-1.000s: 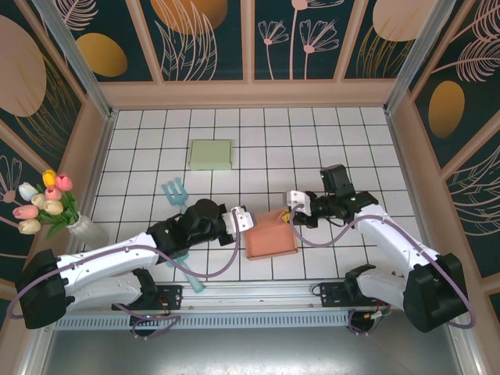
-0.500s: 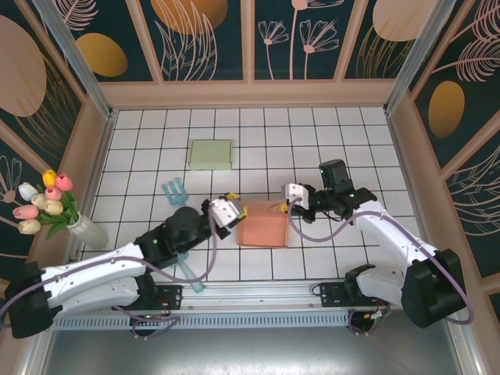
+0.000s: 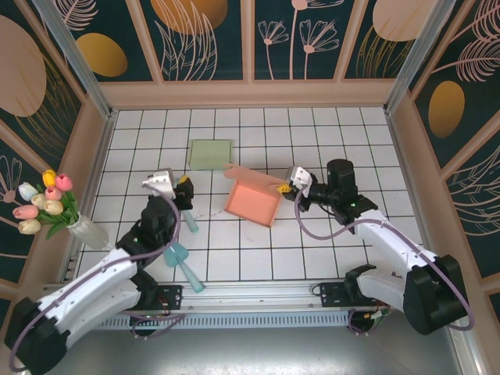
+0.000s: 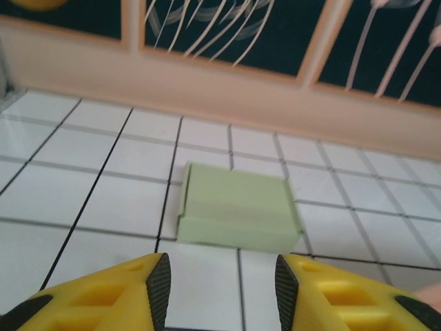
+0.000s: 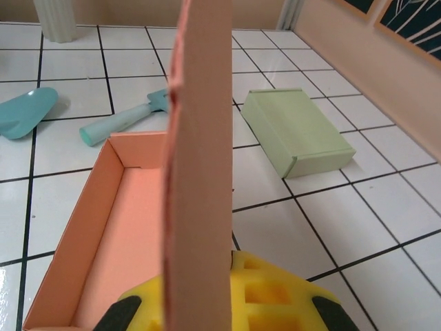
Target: Fold the paper box
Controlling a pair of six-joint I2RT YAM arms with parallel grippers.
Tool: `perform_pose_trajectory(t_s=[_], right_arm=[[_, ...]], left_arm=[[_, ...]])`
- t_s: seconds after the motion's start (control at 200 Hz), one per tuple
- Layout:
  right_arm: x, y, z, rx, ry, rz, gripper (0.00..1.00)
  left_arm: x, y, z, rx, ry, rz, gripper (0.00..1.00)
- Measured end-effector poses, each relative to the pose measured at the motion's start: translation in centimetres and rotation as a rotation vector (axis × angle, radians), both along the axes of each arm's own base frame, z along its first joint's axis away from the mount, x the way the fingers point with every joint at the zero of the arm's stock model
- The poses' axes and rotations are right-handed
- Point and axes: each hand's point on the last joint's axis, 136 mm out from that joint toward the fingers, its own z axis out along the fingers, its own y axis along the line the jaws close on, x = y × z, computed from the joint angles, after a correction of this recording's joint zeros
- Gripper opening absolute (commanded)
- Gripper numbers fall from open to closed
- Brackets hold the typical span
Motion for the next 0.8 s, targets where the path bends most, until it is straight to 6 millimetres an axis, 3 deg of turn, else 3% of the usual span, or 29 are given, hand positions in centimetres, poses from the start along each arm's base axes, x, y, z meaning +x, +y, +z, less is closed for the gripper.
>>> perform_pose_trajectory(t_s=[0.09,0.19,0.44,0.801], right_arm=[[-0.3,-0.1,-1.2,0.001,0.027,-0.007,0.0],[-0.6,-0.1,-1.3,0.006,0.031,0.004,0.0],[-0.8,0.2,-0.9,0.019,0.002,0.036,0.0],[-0.6,0.6,-1.5,-0.01,-0.018,0.036,0.0]], left_arm=[[1.2,-0.6,-2.3,0.015,0.079,-0.027,0.44],[1.5,-2.5,-3.4,-0.004,0.11,-0.11,0.43],[2.5,-7.3,-3.0,-0.088,0.111,-0.305,0.4],[2.4,-10.2,-2.5,-0.16,0.101,-0.441,0.38]])
